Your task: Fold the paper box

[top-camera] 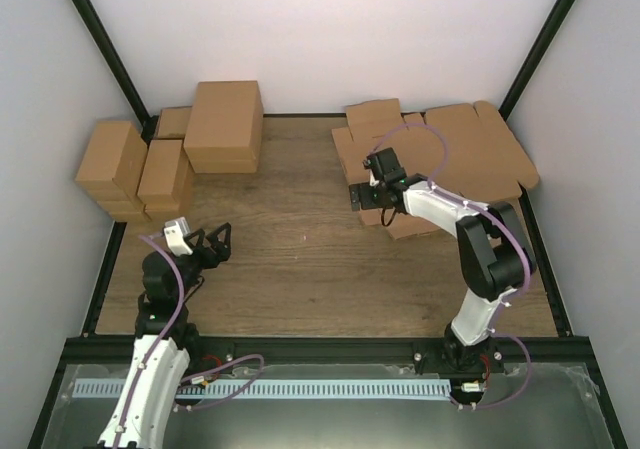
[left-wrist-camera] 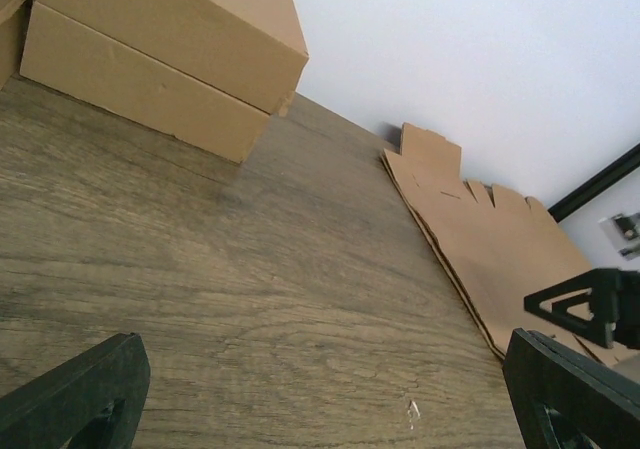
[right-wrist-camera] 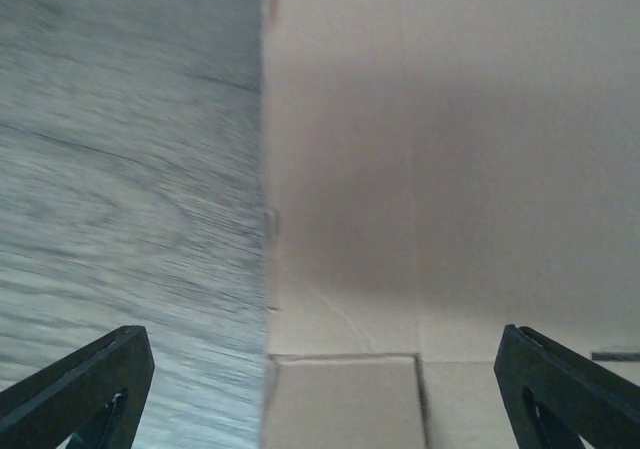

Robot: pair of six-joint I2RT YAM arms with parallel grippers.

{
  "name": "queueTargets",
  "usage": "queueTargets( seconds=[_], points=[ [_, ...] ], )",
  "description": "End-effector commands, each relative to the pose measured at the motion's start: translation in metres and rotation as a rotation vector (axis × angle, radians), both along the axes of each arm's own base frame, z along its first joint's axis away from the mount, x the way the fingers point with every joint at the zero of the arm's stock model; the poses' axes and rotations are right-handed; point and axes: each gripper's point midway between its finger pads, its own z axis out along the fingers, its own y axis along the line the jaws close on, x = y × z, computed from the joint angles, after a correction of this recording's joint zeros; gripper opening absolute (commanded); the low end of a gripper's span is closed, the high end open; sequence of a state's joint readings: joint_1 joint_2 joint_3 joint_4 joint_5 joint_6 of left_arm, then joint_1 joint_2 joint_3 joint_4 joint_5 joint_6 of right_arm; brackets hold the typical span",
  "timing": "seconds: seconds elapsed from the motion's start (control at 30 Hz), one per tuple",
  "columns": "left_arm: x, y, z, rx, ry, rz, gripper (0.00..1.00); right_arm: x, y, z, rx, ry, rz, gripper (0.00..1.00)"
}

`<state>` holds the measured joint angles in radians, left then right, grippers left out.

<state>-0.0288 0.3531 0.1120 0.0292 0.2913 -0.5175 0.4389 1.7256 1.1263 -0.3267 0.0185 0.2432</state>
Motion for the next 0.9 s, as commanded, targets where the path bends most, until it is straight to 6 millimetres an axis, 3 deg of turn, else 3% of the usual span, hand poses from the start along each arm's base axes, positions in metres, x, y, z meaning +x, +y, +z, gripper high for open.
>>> queueTargets(
  seconds=[0.0,0.47,0.63,0.87],
  points=[
    [-0.001,-0.003,0.002,0.003,-0.025,-0.015,1.00,-0.004,-0.014,-0.015,-0.183,0.027,-0.020,0.97],
    [-0.001,-0.003,0.003,0.001,-0.029,-0.017,1.00,-0.009,-0.015,-0.044,-0.354,0.060,-0.038,0.95],
    [-0.001,-0.003,0.003,0.002,-0.029,-0.017,1.00,-0.006,-0.021,-0.041,-0.378,0.046,-0.078,0.90],
    [-0.001,-0.003,0.002,0.002,-0.029,-0.017,1.00,-0.003,-0.026,-0.020,-0.370,-0.010,-0.114,0.87]
  ],
)
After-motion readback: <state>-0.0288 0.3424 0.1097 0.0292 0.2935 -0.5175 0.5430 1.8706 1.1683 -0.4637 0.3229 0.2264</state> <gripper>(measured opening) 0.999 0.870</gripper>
